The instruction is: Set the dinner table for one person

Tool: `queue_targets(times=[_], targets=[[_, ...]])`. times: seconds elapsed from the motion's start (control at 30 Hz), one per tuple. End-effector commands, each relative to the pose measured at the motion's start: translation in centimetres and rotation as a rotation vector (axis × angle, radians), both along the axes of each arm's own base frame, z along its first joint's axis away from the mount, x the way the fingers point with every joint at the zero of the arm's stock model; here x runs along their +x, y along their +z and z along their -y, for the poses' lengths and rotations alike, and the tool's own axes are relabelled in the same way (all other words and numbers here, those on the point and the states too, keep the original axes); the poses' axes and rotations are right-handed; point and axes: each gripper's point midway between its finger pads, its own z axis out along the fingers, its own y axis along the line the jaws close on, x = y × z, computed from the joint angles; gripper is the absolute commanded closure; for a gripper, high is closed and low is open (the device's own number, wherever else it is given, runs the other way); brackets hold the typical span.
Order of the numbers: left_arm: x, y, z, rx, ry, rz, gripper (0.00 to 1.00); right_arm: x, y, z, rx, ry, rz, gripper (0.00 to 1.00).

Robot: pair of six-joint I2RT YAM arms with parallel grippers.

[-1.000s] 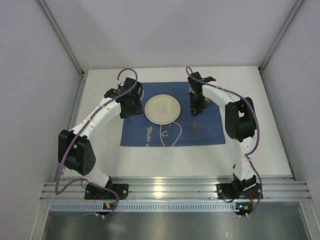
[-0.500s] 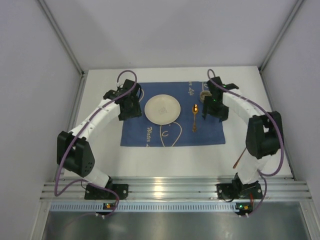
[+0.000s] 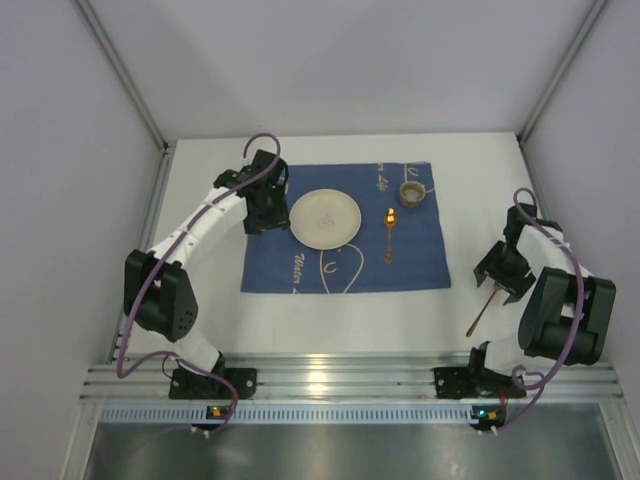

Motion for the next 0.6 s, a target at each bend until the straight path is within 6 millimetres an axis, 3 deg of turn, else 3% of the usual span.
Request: queue_targets(times=[0.0, 0.17, 0.37, 0.47, 0.5, 0.57], targets=[[-0.6, 2.1, -0.1, -0.025, -0.003, 0.029, 0.37, 0.9, 0.5, 1.5, -0.009, -0.039, 0.055, 0.29], [-2.7, 2.4, -1.3, -0.028, 0.030, 0.047, 0.37, 0.7, 0.5, 2.5, -0.011, -0.072, 0.060, 0.29], [-5.0, 2.9, -2.5, -0.041, 0.081, 0.071, 0.37, 0.1, -3.3, 2.3, 0.039, -0.079, -0.015, 0.36], [-6.1, 3.4, -3.4, -0.032, 0.112, 0.086, 0.37, 0.1, -5.2, 1.3, 0.096, -0.081, -0.030, 0.53], [-6.3, 3.6, -3.8, -0.027, 0.126, 0.095, 0.37, -0.3, -6.0, 1.1, 0.108, -0.086, -0.054, 0.63], [-7.1, 4.0, -4.3, -0.024, 0.138, 0.107, 0.37, 0.2, -6.3, 0.8, 0.123, -0.087, -0.052, 0.73]])
